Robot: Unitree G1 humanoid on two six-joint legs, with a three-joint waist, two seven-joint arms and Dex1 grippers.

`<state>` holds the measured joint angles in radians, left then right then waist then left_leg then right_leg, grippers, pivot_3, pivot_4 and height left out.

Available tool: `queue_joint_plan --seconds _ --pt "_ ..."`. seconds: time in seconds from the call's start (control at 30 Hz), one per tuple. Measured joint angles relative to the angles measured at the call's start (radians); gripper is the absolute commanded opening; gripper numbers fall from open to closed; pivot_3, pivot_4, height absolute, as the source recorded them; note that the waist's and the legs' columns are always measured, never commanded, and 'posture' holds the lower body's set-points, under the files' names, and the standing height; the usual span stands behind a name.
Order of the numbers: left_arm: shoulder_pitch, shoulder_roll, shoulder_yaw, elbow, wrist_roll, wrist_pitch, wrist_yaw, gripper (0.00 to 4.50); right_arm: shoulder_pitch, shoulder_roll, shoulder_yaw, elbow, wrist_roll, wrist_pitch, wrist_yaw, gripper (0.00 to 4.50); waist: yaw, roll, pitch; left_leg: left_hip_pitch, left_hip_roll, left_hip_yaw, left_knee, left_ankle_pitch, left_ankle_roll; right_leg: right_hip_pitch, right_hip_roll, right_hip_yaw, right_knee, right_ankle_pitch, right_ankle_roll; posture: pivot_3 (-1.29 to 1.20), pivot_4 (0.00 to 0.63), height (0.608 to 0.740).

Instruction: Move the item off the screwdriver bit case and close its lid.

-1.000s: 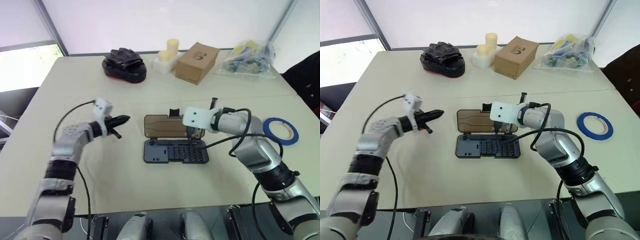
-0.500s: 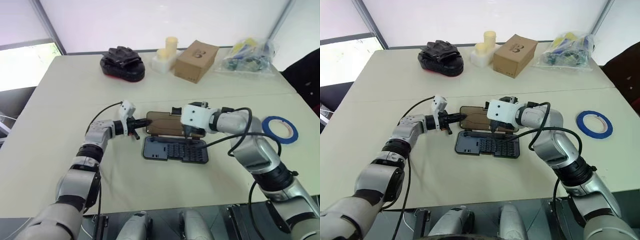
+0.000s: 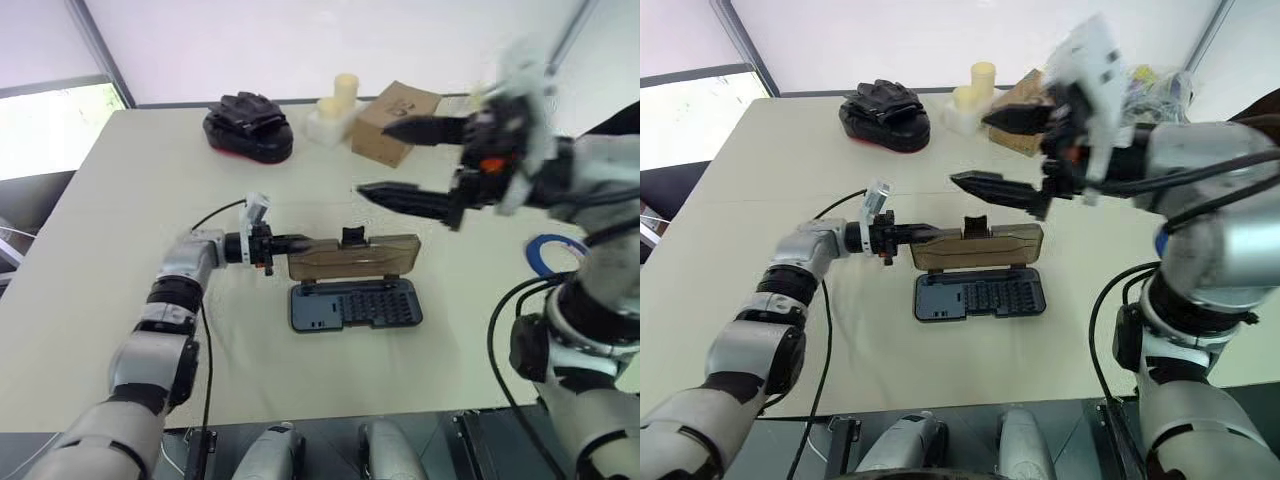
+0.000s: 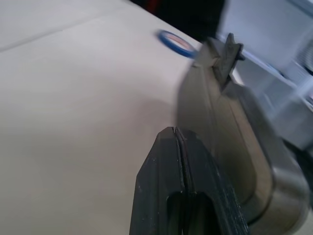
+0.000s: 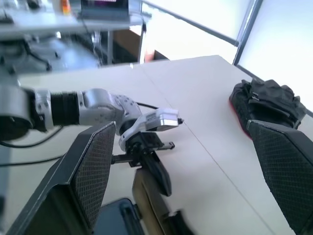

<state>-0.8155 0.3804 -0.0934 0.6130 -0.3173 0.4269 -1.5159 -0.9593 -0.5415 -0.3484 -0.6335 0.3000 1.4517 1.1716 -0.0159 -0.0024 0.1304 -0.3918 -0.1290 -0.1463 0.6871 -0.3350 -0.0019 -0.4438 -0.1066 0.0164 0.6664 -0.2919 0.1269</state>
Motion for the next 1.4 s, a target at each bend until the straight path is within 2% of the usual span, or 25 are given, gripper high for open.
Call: queue_joint_plan --seconds 0.13,0.2,0.27,0.37,0.47,0.6,0.7,0.77,0.87,1.03,1.23,1.4 --pt "0.154 0.084 -0.22 -0.3 0.007 0.014 -0.079 0.0 0.099 -0.015 0.013 0.012 0.041 -0.035 -0.09 4.43 -0.008 0.0 0.0 0.002 0.0 0.003 -0.002 0.0 0.0 0.0 0.0 0.002 0.0 0.0 0.0 0.0 0.15 0.74" --pt "0.198 0.104 -0.278 -0.33 0.009 -0.026 -0.092 0.0 0.14 -0.027 0.023 0.013 0.053 -0.06 -0.133 4.43 -0.007 0.001 0.0 0.002 0.001 0.004 -0.001 0.0 0.0 0.0 0.0 0.002 0.001 0.0 0.0 0.0 0.15 0.74" --pt "0.172 0.086 -0.268 -0.293 0.007 -0.017 -0.068 0.0 0.205 -0.076 0.072 0.01 0.053 -0.109 -0.175 4.43 0.005 0.001 0.0 0.002 0.001 0.003 0.002 0.0 0.0 0.001 0.0 0.002 0.001 0.0 0.0 0.0 0.15 0.74" --pt "0.043 0.051 -0.14 -0.181 -0.056 0.061 0.018 0.0 0.415 -0.244 0.219 -0.015 0.013 -0.231 -0.205 4.43 0.031 -0.002 0.001 -0.003 0.0 0.001 0.011 -0.001 0.002 0.002 0.001 0.001 0.001 0.0 0.0 0.0 0.15 0.74" --pt "-0.092 0.057 -0.021 -0.099 -0.105 0.094 0.057 0.0 0.603 -0.319 0.335 -0.059 -0.002 -0.329 -0.205 3.59 0.025 -0.002 0.001 -0.003 -0.001 0.003 0.011 -0.002 0.004 0.001 -0.001 0.001 0.001 0.0 0.0 0.0 0.15 0.74" --pt "-0.187 0.019 0.013 0.008 -0.099 0.053 0.083 0.0 0.674 -0.306 0.398 -0.126 0.022 -0.39 -0.231 1.46 0.014 -0.002 0.001 -0.001 -0.001 0.004 0.011 -0.002 0.004 0.002 -0.001 0.001 0.001 0.0 0.0 0.0 0.15 0.74" --pt "-0.226 -0.029 -0.024 0.138 -0.01 -0.087 0.109 0.0 0.679 -0.263 0.446 -0.159 0.053 -0.389 -0.268 0.02 0.008 -0.003 0.002 -0.001 -0.001 0.004 0.011 -0.002 0.004 0.003 -0.001 0.0 0.001 0.0 0.0 0.0 0.15 0.74" --pt "-0.246 -0.063 -0.063 0.223 0.063 -0.195 0.141 0.0 0.679 -0.242 0.488 -0.171 0.067 -0.387 -0.289 0.02 0.009 -0.003 0.001 -0.001 -0.002 0.004 0.012 -0.002 0.004 0.003 -0.001 0.0 0.001 0.0 0.0 0.0 0.15 0.74" --pt "-0.257 -0.132 -0.14 0.397 0.197 -0.389 0.194 0.0 0.672 -0.225 0.617 -0.168 0.05 -0.392 -0.343 0.02 0.008 -0.004 0.002 -0.001 -0.002 0.004 0.012 -0.002 0.004 0.003 -0.002 0.0 0.001 0.0 0.001 0.0 0.15 0.74" --pt "-0.298 -0.179 -0.202 0.543 0.324 -0.569 0.211 0.0 0.641 -0.225 0.7 -0.146 0.004 -0.392 -0.408 0.02 0.009 -0.005 0.003 -0.001 -0.002 0.004 0.012 -0.002 0.004 0.002 -0.002 -0.001 0.001 0.0 0.001 0.0 0.15 0.74" --pt "-0.339 -0.231 -0.236 0.628 0.421 -0.67 0.181 0.0 0.637 -0.221 0.759 -0.077 -0.061 -0.416 -0.485 0.02 0.008 -0.005 0.003 -0.001 -0.003 0.004 0.012 -0.002 0.004 0.003 -0.002 -0.001 0.001 0.0 0.001 0.0 0.15 0.74" --pt "-0.352 -0.251 -0.253 0.635 0.473 -0.728 0.153 0.0 0.637 -0.243 0.809 -0.045 -0.084 -0.447 -0.491 0.02 0.006 -0.005 0.002 -0.001 -0.003 0.004 0.011 -0.002 0.004 0.002 -0.002 -0.001 0.002 0.0 0.001 0.0 0.15 0.74"
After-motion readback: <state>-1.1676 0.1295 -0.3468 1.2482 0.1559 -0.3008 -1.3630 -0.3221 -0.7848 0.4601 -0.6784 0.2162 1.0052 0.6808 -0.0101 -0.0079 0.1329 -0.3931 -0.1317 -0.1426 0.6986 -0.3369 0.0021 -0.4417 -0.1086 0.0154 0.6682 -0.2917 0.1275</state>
